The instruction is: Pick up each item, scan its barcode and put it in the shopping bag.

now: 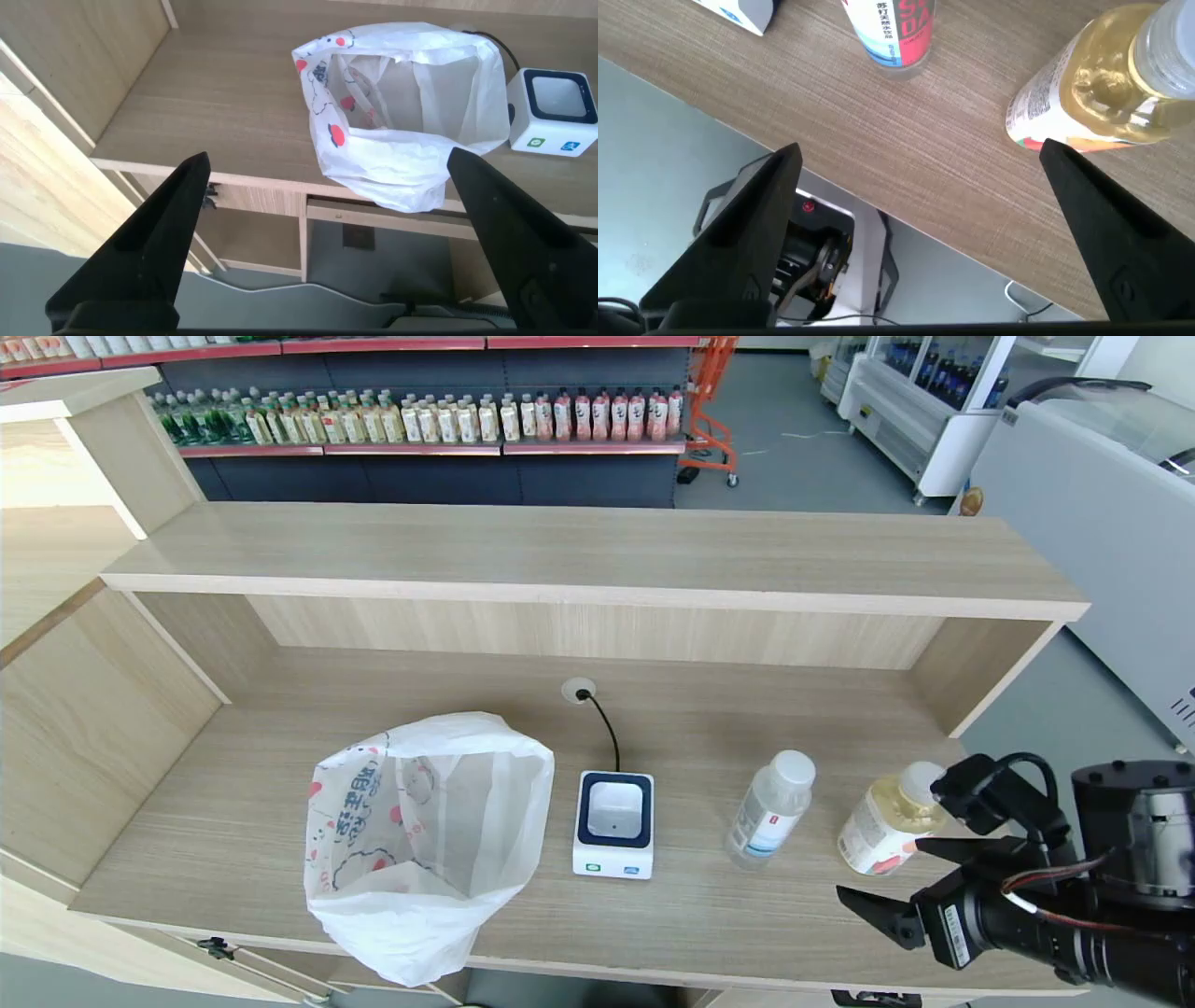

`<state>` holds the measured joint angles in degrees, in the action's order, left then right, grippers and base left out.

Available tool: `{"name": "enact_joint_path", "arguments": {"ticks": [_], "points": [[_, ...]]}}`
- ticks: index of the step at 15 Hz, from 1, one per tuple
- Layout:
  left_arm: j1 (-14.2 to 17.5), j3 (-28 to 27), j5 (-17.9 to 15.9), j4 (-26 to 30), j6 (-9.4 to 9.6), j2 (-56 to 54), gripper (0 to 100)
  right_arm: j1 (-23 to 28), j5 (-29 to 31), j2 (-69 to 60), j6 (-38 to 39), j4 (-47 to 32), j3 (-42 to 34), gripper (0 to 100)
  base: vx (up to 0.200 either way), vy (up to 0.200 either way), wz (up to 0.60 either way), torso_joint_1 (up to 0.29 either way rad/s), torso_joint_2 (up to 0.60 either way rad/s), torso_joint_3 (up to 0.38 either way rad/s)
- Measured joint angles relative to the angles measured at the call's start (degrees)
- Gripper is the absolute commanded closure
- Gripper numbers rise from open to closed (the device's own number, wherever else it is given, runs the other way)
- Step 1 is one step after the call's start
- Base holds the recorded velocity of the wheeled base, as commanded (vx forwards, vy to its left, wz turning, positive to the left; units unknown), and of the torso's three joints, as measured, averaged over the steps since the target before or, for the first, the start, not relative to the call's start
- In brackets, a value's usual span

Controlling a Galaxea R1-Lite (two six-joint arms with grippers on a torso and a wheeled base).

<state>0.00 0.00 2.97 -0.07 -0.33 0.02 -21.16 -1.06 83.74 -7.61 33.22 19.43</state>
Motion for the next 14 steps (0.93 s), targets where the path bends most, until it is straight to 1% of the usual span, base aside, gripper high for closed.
{"name": "enact_joint_path", "arguments": {"ticks": [6,9,11,14], "points": [[0.0,0.0,0.0,0.0,0.00,0.0,0,-2.3,0.2,12.5,-0.2,16.8,-1.3,0,0.000,0.000,0.00,0.000,0.00,0.000],[0.0,0.0,0.0,0.0,0.00,0.0,0,-2.9,0.4,19.7,-4.2,26.7,-1.3,0,0.000,0.000,0.00,0.000,0.00,0.000],[0.0,0.0,0.0,0.0,0.01,0.0,0,-3.3,0.5,23.5,-5.8,30.1,-0.8,0,0.000,0.000,0.00,0.000,0.00,0.000],[0.0,0.0,0.0,0.0,0.00,0.0,0,-4.1,0.5,27.1,-6.5,32.4,1.3,0,0.000,0.000,0.00,0.000,0.00,0.000]]}}
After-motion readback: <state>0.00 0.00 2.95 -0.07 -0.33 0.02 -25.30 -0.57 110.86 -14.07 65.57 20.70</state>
